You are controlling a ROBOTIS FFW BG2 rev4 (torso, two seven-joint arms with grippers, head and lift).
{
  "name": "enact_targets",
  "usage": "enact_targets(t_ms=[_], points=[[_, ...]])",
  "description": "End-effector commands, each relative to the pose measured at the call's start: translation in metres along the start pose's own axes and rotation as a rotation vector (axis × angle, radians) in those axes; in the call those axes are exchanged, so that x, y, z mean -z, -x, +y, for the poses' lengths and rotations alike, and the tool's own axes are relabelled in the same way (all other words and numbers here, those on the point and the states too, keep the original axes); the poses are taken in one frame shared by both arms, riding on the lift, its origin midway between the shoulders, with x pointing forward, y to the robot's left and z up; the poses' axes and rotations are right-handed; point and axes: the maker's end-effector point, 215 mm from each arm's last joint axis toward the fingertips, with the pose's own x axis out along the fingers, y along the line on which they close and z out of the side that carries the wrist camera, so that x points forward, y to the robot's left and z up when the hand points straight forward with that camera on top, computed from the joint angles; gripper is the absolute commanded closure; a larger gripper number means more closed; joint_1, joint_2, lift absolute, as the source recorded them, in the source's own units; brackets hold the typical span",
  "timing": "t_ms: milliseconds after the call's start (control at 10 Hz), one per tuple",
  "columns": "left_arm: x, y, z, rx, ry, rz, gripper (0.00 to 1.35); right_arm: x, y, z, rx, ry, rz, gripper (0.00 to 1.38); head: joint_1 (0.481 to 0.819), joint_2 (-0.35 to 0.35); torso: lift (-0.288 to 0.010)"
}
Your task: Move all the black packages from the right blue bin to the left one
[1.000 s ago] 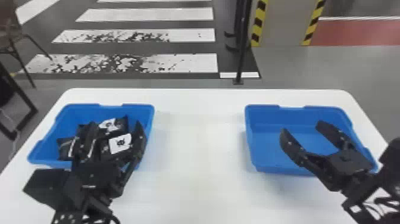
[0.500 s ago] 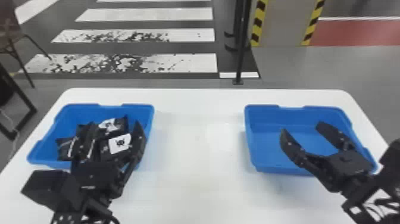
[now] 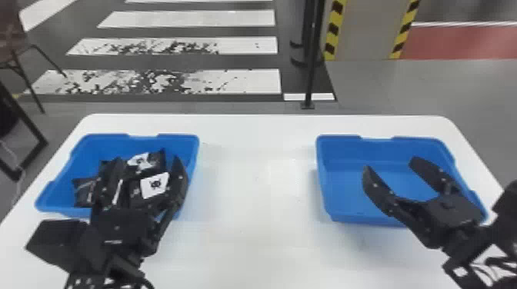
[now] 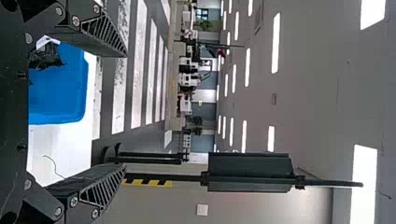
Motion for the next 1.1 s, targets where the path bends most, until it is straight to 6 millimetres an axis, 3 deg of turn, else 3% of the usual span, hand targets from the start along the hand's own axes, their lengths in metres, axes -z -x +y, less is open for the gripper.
enact_targets(t_ms=[0,1000], points=[[0.0002,0.0008,0.0005,-0.001,0.000,0.000,0.23,-0.0006,0.0000,0.0002,0.000,0.001,-0.001,0.11,0.695,0.037,-0.182],[0.0003,0.0002,-0.0024,0.005,0.005,0.001,0.23,-0.0043,0.0021,-0.0012,0.008,-0.002,-0.023,0.12,0.695,0.033,-0.182]])
